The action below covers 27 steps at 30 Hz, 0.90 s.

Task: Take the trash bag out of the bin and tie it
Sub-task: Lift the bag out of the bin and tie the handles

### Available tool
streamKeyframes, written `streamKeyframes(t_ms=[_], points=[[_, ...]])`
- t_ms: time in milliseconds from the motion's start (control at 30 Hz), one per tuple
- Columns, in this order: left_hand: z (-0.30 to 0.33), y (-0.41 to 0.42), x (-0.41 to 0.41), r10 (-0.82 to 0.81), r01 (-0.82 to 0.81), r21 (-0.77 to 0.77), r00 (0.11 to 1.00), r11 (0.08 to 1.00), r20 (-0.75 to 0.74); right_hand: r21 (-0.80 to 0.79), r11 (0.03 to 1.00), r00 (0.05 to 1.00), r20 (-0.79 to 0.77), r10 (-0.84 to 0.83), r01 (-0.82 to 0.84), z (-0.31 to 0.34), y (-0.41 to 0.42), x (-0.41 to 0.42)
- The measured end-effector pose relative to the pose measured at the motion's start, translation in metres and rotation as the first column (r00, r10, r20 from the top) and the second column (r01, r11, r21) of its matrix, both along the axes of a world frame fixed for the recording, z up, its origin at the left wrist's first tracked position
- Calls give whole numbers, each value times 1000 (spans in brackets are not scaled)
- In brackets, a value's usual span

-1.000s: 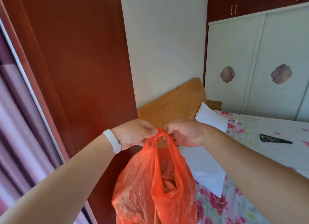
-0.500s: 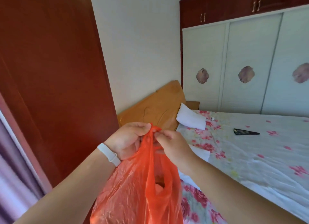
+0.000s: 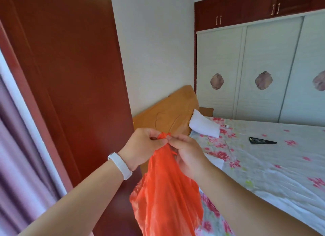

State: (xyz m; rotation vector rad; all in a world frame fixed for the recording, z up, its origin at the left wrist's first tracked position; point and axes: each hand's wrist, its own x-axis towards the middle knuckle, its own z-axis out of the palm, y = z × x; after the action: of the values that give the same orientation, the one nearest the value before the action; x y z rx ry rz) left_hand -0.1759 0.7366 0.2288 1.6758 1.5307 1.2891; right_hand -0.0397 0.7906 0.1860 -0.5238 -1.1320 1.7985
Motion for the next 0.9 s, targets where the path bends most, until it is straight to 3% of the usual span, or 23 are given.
streamKeyframes(t_ms=[33, 133, 233, 467, 633, 733, 900], points=[[-1, -3, -2, -46, 47, -9, 999, 999, 24, 17, 999, 999, 16, -40, 40, -1, -1, -3], [-4, -10, -8, -189, 212, -53, 941, 976, 280, 74, 992, 993, 47, -105, 102, -2, -3, -7], [-6, -12, -8, -152, 184, -41, 903, 982, 401, 95, 989, 992, 52, -115, 110, -2, -4, -12], [-15, -11, -8, 123, -127, -6, 947, 992, 296, 59, 998, 998, 66, 4, -8, -6, -8, -20], [-20, -12, -7, 207, -216, -38, 855, 976, 476, -5, 978, 973, -100, 206, -208, -1, -4, -17], [-27, -11, -5, 256, -263, -64, 808, 963, 531, -66, 966, 953, -190, 234, -250, -5, -3, -20], [-35, -9, -5, 311, -359, 96, 892, 928, 329, -120, 973, 967, -190, 172, -197, -14, 3, -23]])
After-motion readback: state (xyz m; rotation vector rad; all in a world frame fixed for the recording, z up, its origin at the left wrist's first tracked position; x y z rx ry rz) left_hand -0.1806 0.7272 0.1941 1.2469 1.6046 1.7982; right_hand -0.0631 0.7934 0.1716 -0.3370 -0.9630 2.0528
